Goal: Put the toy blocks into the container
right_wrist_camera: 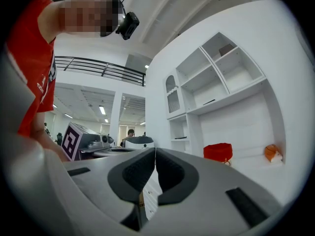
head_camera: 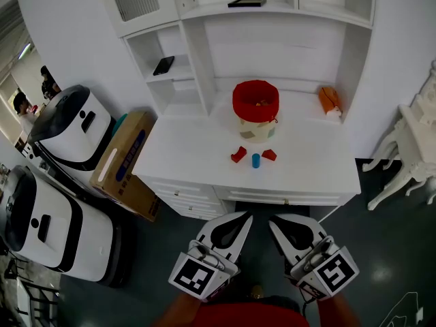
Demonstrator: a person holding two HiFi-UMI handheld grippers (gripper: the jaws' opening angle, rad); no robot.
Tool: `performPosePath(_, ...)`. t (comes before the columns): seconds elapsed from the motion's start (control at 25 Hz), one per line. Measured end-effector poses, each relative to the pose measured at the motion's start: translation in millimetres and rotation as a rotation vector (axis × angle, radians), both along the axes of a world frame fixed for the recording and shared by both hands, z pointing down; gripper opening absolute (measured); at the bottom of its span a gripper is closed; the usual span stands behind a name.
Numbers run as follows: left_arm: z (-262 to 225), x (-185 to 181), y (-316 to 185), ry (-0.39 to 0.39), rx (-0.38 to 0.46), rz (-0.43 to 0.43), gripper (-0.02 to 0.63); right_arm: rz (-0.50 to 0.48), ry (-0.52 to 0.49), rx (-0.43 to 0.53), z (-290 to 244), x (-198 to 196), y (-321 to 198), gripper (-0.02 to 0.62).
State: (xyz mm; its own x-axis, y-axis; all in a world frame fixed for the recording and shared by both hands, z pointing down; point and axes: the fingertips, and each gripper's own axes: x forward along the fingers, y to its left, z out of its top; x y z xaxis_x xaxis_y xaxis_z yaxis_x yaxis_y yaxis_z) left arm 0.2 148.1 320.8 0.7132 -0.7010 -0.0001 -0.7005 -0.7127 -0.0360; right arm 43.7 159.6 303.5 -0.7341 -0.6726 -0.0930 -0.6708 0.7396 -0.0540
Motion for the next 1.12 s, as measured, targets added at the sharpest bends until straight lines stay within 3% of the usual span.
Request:
performPosePath(0.12, 8.8, 0.9, -12.5, -0.011, -0.062, -0.001, 0.015, 0.005, 0.013, -0.016, 5.8, 0.8, -14.1, 0.028)
performPosePath(0.68, 29.2, -24.3, -140.3, -0.043, -0.053, -0.001, 0.015, 0.088, 0.065, -0.084, 38.0, -13.7, -142.2, 0.031)
performPosePath(1.12, 39.2, -39.2, -221.8, -0.029, -0.054, 0.115, 0.015, 0.153, 0.115, -0.123, 61.9, -35.0, -223.5, 0.034)
